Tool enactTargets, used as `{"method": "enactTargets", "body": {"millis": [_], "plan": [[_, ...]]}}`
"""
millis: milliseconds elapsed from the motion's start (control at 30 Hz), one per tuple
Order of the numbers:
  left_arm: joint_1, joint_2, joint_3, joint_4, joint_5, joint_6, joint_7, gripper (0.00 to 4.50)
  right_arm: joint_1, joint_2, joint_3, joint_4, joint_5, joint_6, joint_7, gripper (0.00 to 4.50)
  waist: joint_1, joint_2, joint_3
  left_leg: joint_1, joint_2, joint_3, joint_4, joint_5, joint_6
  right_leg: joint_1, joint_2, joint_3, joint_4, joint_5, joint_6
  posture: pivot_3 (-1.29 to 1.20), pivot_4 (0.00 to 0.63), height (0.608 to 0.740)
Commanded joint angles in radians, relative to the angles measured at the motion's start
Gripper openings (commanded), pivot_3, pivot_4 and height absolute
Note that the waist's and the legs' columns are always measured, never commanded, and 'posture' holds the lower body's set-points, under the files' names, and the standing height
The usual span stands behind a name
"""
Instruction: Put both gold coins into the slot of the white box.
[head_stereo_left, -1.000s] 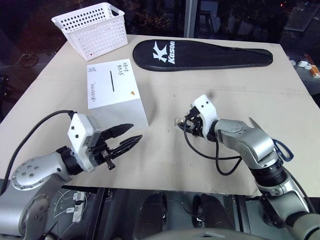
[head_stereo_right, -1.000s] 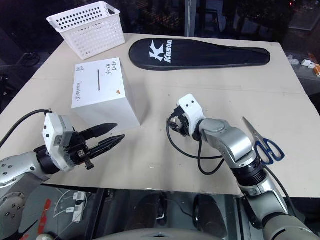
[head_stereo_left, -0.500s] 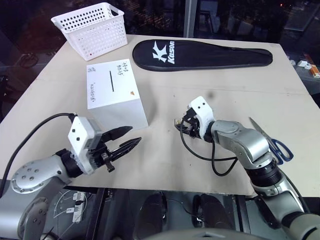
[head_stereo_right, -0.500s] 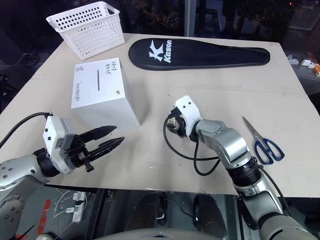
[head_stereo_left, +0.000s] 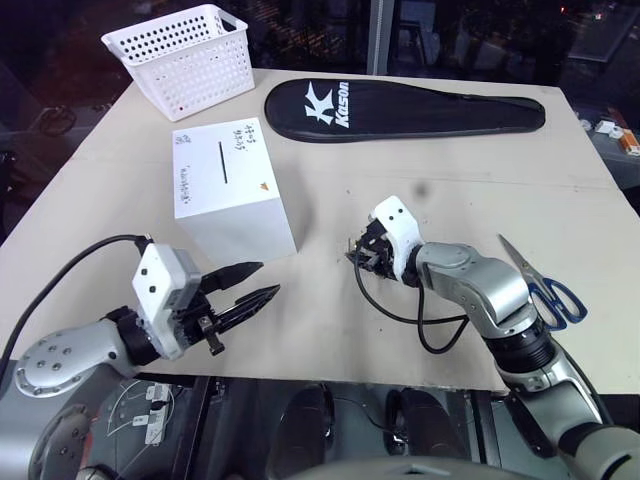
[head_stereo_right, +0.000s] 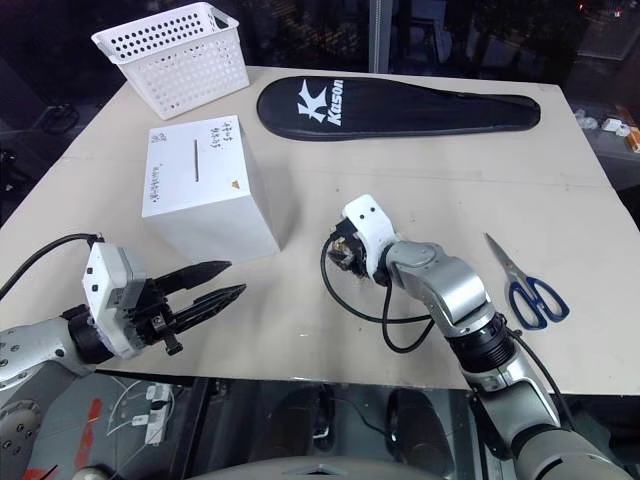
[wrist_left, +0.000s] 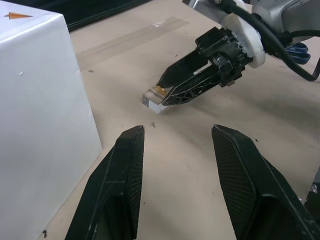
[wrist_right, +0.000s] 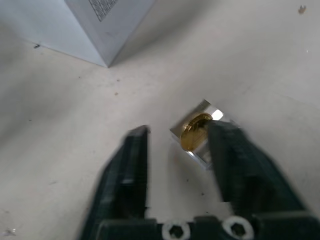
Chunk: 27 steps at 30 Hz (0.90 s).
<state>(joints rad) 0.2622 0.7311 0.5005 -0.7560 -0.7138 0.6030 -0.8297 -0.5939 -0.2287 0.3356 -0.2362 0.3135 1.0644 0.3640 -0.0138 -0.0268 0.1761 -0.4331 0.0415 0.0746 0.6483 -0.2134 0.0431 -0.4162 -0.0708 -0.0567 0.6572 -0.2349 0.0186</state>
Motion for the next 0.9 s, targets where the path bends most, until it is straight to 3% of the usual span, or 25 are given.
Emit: {"method": "enactTargets", "body": {"millis": [33, 367, 467, 533, 900], "plan": [[0.006, 0.013, 0.016, -0.021, -0.019, -0.022, -0.001, 2.15, -0.023, 0.006, -0.01, -0.021, -0.009, -0.011, 0.006, 1.58, 0.0, 0.0, 0.0, 0.0, 0.0, 0.0, 0.0, 0.0, 0.0, 0.0, 0.0, 0.0, 0.0, 0.0, 0.0, 0.0, 0.15, 0.74], [0.01, 0.017, 0.012, -0.019, -0.021, -0.029, 0.002, 2.15, -0.024, 0.002, -0.02, -0.026, -0.019, -0.005, 0.008, 1.58, 0.0, 0.0, 0.0, 0.0, 0.0, 0.0, -0.001, 0.0, 0.0, -0.001, 0.0, 0.0, 0.0, -0.002, 0.003, 0.0, 0.15, 0.74], [0.007, 0.019, 0.011, -0.017, -0.023, -0.03, 0.002, 2.15, -0.023, 0.003, -0.022, -0.029, -0.018, -0.002, 0.009, 0.37, 0.0, 0.0, 0.0, 0.0, 0.0, 0.0, -0.001, 0.0, 0.0, -0.001, 0.0, 0.0, 0.0, -0.002, 0.003, 0.0, 0.15, 0.74], [0.005, 0.019, 0.008, -0.016, -0.024, -0.031, 0.003, 2.15, -0.022, 0.004, -0.023, -0.031, -0.017, -0.001, 0.009, 0.05, 0.0, 0.0, 0.0, -0.001, 0.0, 0.0, -0.001, 0.0, 0.0, -0.001, 0.0, 0.0, 0.0, -0.002, 0.003, 0.0, 0.15, 0.74], [-0.025, 0.022, 0.002, -0.011, -0.057, -0.019, 0.02, 2.15, -0.013, -0.009, -0.044, -0.052, -0.006, -0.055, 0.036, 0.05, 0.001, 0.001, 0.0, -0.001, 0.0, 0.0, -0.001, 0.0, 0.0, -0.001, -0.001, 0.0, -0.001, -0.002, 0.003, 0.0, 0.15, 0.74]]}}
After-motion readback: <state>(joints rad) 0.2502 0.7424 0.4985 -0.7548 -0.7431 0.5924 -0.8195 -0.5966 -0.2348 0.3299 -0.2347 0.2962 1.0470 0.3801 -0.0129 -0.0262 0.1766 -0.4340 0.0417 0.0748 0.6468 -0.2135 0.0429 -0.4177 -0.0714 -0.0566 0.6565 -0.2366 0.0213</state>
